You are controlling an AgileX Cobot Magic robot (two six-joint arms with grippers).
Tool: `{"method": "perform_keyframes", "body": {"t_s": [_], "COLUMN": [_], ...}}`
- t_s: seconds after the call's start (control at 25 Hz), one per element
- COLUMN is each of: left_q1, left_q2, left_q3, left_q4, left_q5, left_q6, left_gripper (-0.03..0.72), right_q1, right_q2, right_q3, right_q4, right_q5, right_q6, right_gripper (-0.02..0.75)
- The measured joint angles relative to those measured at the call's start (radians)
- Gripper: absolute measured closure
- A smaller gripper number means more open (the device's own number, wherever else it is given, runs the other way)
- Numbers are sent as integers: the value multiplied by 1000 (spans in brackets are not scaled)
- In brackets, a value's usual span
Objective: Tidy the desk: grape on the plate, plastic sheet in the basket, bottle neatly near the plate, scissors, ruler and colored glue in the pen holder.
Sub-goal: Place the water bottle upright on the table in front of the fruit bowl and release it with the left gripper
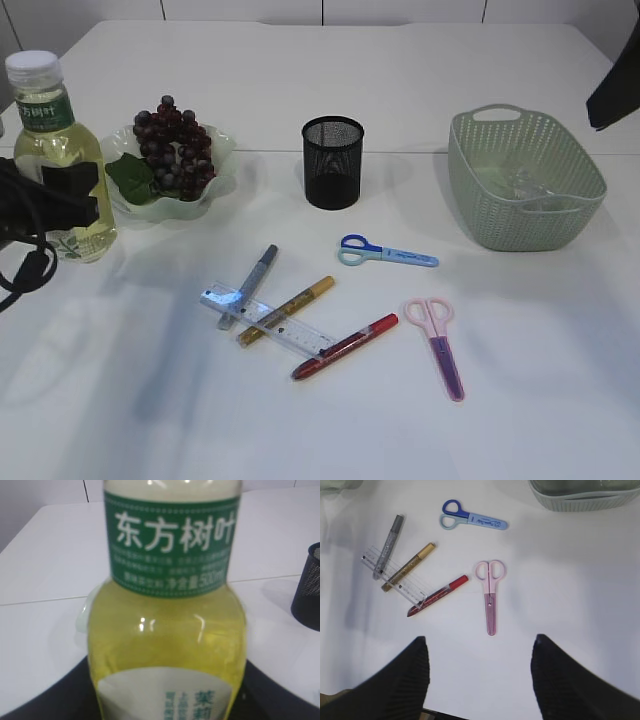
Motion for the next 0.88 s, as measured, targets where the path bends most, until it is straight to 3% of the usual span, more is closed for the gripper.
{"method": "perform_keyframes", "body": {"t_s": [0.4,0.88], "left_q1": [0,0], "left_q2": [166,292], "left_q3": [-4,-63], "left_q4": [-45,-34], "left_q5": [-251,-253], "left_q6": [2,-12], "left_gripper": [280,279], "right_q1": [0,0], "right_q2": [0,0], "right_q3": [0,0], "right_q4": [0,0], "right_q5": [0,0], "right_q6": [-28,-67], "right_gripper": [236,236]}}
